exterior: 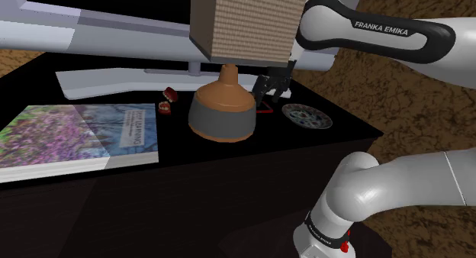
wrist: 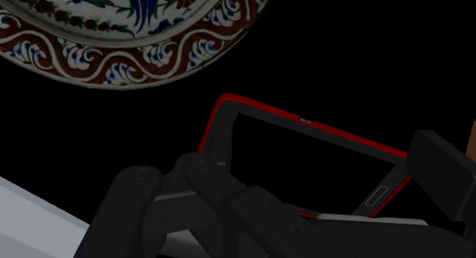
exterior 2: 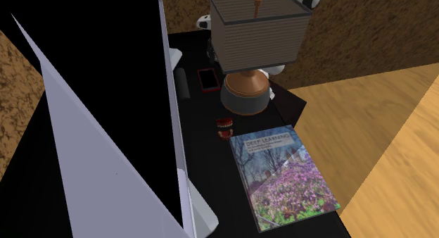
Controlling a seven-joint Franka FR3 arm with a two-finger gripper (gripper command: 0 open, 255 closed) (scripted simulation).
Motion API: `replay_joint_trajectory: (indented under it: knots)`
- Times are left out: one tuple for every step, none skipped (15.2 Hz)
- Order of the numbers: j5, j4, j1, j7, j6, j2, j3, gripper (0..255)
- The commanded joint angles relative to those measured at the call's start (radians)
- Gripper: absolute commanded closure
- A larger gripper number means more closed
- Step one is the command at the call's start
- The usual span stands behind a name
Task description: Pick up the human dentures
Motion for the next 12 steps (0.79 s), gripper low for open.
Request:
replay_joint_trajectory:
  knots:
    - [0.0, 0.0, 0.0, 0.0, 0.0, 0.0, 0.0, 0]
    - [0.007, 0.026, 0.009, 0.006, 0.005, 0.034, 0.013, 0]
    - [0.013, 0.053, 0.017, 0.012, 0.01, 0.069, 0.027, 0]
    - [0.019, 0.08, 0.025, 0.018, 0.013, 0.103, 0.04, 0]
    - [0.024, 0.109, 0.032, 0.024, 0.016, 0.137, 0.053, 0]
    - [0.028, 0.138, 0.04, 0.03, 0.018, 0.172, 0.065, 0]
    - [0.031, 0.168, 0.047, 0.036, 0.019, 0.206, 0.078, 0]
    - [0.034, 0.199, 0.053, 0.042, 0.019, 0.24, 0.091, 0]
    - [0.036, 0.231, 0.059, 0.048, 0.018, 0.275, 0.103, 0]
    - [0.037, 0.264, 0.065, 0.054, 0.017, 0.309, 0.116, 0]
    - [0.037, 0.298, 0.071, 0.061, 0.014, 0.344, 0.128, 0]
    - [0.037, 0.333, 0.077, 0.068, 0.011, 0.379, 0.141, 0]
